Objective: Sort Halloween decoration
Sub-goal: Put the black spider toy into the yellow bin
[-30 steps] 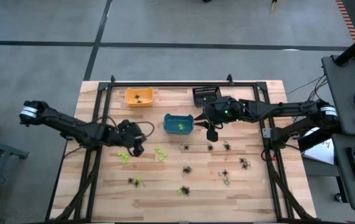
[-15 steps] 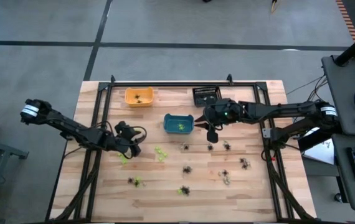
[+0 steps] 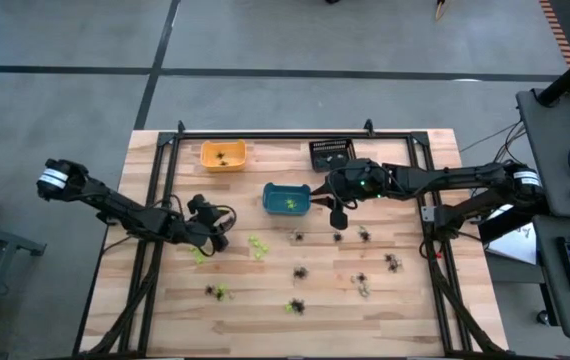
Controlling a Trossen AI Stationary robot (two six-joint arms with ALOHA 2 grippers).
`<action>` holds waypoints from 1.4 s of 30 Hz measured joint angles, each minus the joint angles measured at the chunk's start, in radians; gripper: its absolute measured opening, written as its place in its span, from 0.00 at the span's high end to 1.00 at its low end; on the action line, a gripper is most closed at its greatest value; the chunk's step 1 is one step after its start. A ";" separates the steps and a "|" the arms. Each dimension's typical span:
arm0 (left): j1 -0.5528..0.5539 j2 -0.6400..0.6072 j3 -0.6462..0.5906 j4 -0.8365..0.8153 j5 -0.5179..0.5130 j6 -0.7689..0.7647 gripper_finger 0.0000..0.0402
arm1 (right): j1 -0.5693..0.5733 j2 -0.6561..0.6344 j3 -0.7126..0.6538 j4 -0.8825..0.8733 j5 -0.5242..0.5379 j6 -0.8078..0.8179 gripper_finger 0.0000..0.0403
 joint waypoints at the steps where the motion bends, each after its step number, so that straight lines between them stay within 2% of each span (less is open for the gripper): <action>1: 0.000 0.019 0.000 0.001 0.000 -0.007 0.67 | 0.000 0.001 0.000 0.001 0.000 -0.001 0.81; 9: 0.000 0.182 0.008 0.027 0.012 -0.089 0.67 | 0.000 0.006 0.000 0.019 0.000 -0.003 0.81; 15: 0.000 0.255 0.029 0.045 -0.004 -0.121 0.67 | 0.000 0.008 0.000 0.038 0.000 -0.016 0.79; 26: 0.000 0.265 0.033 0.041 0.004 -0.149 0.68 | 0.000 0.021 0.000 0.038 0.000 -0.020 0.82; 31: -0.002 0.240 0.032 0.038 0.020 -0.135 0.75 | 0.000 0.021 0.000 0.038 0.000 -0.019 0.82; 39: -0.003 0.217 0.031 0.036 0.049 -0.129 0.96 | 0.000 0.021 0.000 0.038 0.000 -0.019 0.80; 42: -0.004 0.212 0.046 0.027 0.063 -0.120 0.99 | 0.000 0.021 0.000 0.037 0.000 -0.019 0.81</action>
